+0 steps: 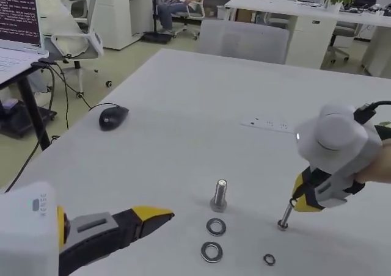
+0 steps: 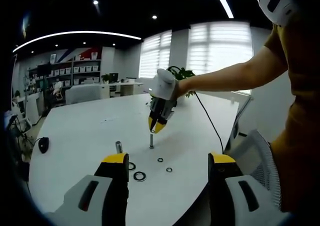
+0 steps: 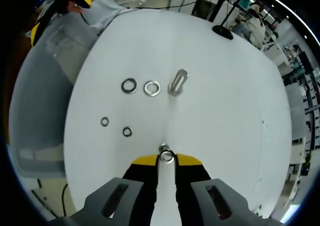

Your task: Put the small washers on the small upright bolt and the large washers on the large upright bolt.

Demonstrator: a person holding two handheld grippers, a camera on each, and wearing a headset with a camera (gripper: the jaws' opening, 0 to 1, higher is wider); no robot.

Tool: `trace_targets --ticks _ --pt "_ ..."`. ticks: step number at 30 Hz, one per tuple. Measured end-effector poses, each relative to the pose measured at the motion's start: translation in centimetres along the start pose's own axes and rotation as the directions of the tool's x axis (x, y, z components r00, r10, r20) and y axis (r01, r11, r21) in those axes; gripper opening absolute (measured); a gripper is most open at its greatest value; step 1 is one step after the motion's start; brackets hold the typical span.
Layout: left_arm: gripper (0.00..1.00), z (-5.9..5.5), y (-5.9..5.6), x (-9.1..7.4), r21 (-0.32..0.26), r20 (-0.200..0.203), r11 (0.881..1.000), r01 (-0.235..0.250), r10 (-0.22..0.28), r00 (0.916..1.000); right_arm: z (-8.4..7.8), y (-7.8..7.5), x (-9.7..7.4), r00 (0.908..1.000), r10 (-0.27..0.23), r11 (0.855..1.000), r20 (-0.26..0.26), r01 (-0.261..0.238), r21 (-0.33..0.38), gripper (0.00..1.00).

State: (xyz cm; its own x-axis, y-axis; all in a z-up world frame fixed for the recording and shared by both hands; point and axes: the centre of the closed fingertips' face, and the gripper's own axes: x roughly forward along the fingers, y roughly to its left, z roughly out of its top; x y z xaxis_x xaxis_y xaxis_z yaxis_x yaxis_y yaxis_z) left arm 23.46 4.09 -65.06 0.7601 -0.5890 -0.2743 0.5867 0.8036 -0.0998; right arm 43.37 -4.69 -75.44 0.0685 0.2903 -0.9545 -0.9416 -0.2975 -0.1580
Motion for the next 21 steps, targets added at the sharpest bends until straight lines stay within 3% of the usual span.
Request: trace_targets --ticks 21 --pt "0.63 -0.2 0.4 0.3 -0.014 0.001 1.0 -0.009 0.009 1.0 -0.5 0.0 1.6 0.9994 0.025 1.0 -0.023 -0.026 -0.014 0.12"
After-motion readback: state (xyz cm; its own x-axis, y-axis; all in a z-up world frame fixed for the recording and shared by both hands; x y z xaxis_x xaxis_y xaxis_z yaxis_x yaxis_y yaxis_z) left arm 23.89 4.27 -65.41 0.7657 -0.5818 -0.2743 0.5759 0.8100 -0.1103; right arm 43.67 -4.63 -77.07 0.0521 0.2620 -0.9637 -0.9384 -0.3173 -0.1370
